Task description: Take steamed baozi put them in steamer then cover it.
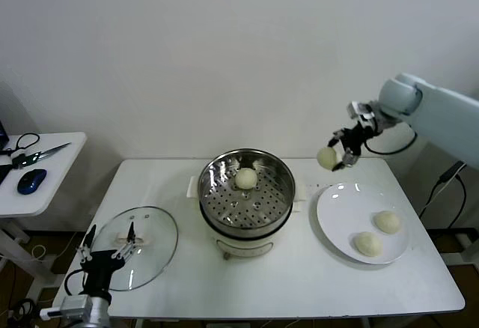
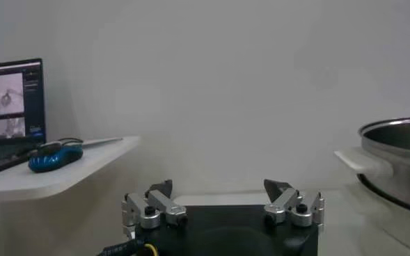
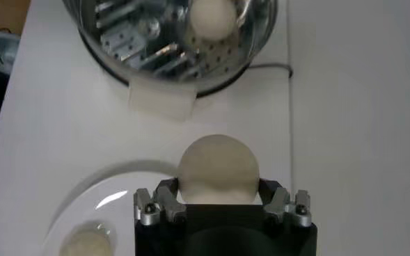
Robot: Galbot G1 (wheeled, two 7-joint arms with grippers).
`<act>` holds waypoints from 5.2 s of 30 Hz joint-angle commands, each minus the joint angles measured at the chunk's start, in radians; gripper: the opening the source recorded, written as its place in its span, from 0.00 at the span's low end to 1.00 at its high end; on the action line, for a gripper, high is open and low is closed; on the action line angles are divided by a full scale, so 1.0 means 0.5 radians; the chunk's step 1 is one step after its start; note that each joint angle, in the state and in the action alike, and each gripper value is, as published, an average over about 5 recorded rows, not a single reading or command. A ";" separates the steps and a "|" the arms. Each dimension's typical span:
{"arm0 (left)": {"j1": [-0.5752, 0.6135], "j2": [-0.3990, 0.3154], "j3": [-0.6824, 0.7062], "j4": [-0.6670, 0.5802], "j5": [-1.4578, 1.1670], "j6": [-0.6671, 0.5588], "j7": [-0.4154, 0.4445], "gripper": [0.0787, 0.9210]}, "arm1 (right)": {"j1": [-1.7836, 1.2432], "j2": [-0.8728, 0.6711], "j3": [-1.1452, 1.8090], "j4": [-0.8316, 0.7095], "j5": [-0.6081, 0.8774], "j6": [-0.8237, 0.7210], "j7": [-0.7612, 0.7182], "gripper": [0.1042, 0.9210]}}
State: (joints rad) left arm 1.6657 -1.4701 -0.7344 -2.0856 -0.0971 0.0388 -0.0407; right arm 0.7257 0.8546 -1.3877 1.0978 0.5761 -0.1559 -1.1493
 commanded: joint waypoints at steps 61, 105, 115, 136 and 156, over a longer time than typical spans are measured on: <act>0.094 0.038 0.005 -0.028 -0.006 -0.059 -0.018 0.88 | 0.252 0.538 -0.465 0.366 0.448 -0.344 0.387 0.88; 0.083 -0.007 0.004 -0.007 0.059 -0.031 -0.021 0.88 | -1.573 -0.648 0.948 0.226 -1.168 -0.029 0.130 0.88; 0.069 0.006 0.001 0.008 0.078 -0.026 -0.023 0.88 | -1.556 -0.551 0.944 0.164 -1.161 -0.019 0.101 0.88; 0.075 0.019 0.018 0.017 0.085 -0.023 -0.031 0.88 | -0.664 -0.503 0.411 0.241 -1.045 0.563 -0.028 0.69; 0.130 -0.020 0.023 -0.050 0.089 0.010 -0.027 0.88 | 0.260 0.366 -0.024 0.640 -1.178 1.454 -0.062 0.71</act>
State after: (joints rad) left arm 1.7273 -1.4770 -0.7238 -2.1040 -0.0535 0.0394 -0.0554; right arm 0.7424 0.8787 -1.3587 1.3395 0.0224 0.4424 -1.1783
